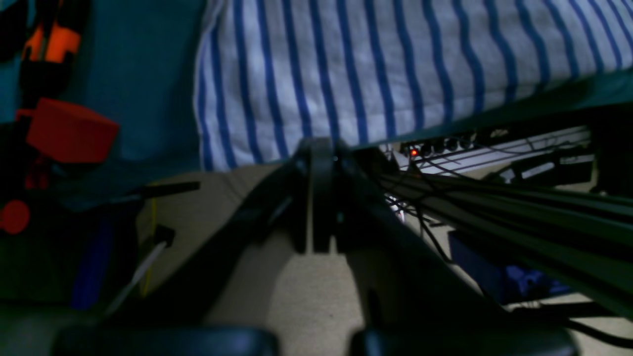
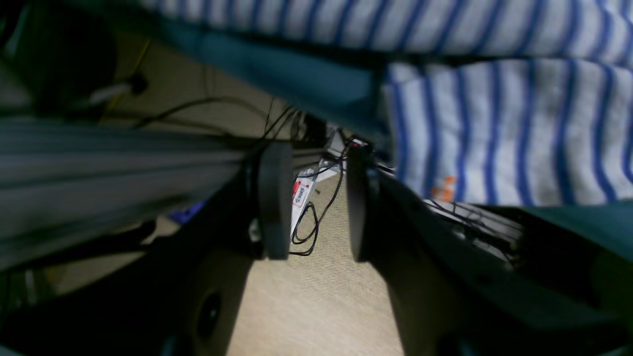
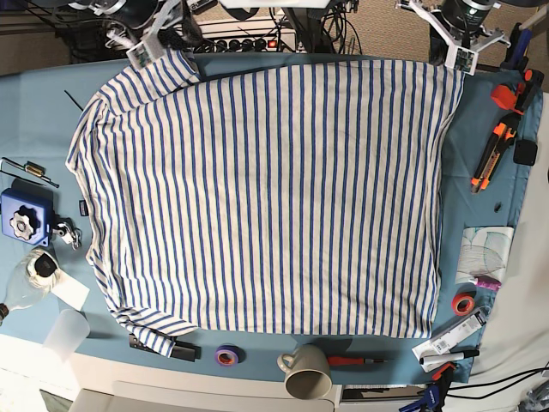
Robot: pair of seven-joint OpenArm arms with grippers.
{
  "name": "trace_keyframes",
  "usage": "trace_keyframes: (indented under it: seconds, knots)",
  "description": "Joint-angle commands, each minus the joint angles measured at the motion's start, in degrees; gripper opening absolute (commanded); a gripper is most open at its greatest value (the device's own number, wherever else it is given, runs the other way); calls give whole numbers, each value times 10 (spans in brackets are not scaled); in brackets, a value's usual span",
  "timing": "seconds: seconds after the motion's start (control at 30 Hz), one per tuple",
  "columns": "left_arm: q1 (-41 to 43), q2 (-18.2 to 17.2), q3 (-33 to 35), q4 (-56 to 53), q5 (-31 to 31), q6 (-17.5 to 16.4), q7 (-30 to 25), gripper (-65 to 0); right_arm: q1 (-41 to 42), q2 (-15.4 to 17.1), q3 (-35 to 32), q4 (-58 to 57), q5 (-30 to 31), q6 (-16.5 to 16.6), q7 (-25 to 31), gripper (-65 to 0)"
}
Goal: Fold the T-shirt properly
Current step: 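Move both grippers down to the shirt's collar-edge corners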
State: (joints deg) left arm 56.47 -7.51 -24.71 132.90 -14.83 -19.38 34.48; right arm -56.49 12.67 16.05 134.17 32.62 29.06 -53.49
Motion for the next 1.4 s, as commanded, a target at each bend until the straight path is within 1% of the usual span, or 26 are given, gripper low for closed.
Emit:
trace_keyframes:
  seconds: [0.0,0.03,0.1,0.13,0.17,0.2,0.33,0.37,0.43,0.53,0.63,0.67,0.7,0.8,0.97,1.03,1.07,1.23,1.3,1.37]
  knots:
    - [8,-3,-2,11,-4,0,-10,-650,-5,2,3,8,0,-2,10,-459]
    - [8,-3,-2,11,-4,0,-11,-625,-5,2,3,8,-11,-4,11,-459]
    - [8,-3,-2,11,-4,0,-11,-533,-4,2,3,8,-36,-6,17,-459]
    - [8,-3,-2,11,-4,0,-11,-498,-1,2,3,8,-49,-6,19,-458]
    - [8,-3,-2,11,-4,0,-16,-474,3,2,3,8,-61,-6,19,-458]
    - [8,-3,-2,11,-4,0,-20,-461,9,2,3,8,-74,-6,19,-458]
    - [5,-8,-2,11,-4,-1,-24,-459,25,2,3,8,-98,-7,22,-458]
    - [5,-9,-2,11,-4,-1,-24,-459,26,2,3,8,-101,-14,25,-458]
    - [5,-12,-2,11,-4,-1,-24,-459,26,2,3,8,-110,-36,25,-459]
    - [5,-12,-2,11,-4,-1,-24,-459,37,2,6,8,-152,-101,25,-459]
    - [5,-12,-2,11,-4,0,-24,-459,61,2,26,8,-197,-176,27,-459]
    - [5,-13,-2,11,-4,0,-24,-459,69,2,37,8,-203,-193,27,-459]
    - [5,-13,-2,11,-4,0,-24,-459,76,2,52,8,-203,-202,26,-459]
    - [5,-14,-2,11,-4,0,-24,-459,84,2,96,8,-193,-203,23,-459]
    - [5,-25,-2,11,-4,0,-25,-459,93,2,160,8,-149,-203,25,-459]
    - [5,-28,-2,11,-4,0,-26,-459,110,2,177,-31,-125,-203,25,-459]
    - [5,-28,-2,11,-4,0,-26,-459,120,2,184,-57,-110,-196,24,-459]
    - [5,-28,-2,11,-4,0,-26,-459,164,2,196,-168,10,-100,-21,-459]
    - [5,-28,-2,11,-4,0,-26,-459,173,1,196,-197,33,-84,-39,-459]
    - [5,-28,-2,11,-4,0,-26,-459,175,-3,196,-212,34,-74,-53,-459]
